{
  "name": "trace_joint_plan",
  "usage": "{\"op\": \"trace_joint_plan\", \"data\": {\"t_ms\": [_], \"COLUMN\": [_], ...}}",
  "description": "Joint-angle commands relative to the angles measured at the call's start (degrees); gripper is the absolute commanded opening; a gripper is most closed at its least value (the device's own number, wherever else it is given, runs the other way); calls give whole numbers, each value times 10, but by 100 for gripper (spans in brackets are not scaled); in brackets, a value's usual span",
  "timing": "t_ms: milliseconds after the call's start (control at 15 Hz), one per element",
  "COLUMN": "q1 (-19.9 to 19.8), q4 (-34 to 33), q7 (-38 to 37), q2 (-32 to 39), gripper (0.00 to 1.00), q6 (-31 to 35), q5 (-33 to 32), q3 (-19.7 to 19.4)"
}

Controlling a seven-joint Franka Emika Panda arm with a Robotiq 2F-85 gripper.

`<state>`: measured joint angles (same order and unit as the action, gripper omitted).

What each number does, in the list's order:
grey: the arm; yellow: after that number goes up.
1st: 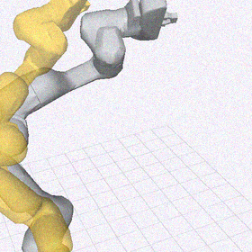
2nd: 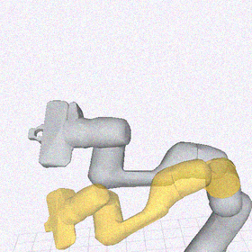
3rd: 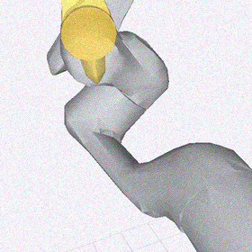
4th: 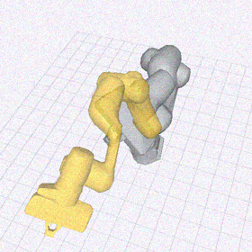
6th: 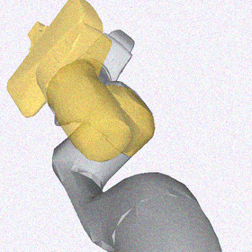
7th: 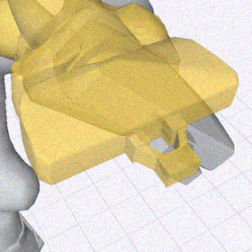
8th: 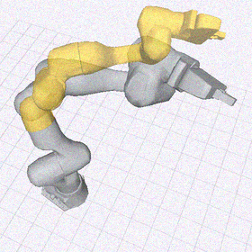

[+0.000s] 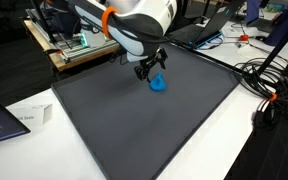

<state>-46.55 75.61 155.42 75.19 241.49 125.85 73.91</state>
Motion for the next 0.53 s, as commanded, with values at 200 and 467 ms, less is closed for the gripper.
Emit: {"op": "trace_joint_plan", "data": {"t_ms": [200,467], "q1": [-5,-6], "q4": [50,120], "q7": [-12,-34], "q2": [-108,-184], "gripper": [100,100], "q6": [7,1], "q5": [31,69], "q3": [-64,-102]}}
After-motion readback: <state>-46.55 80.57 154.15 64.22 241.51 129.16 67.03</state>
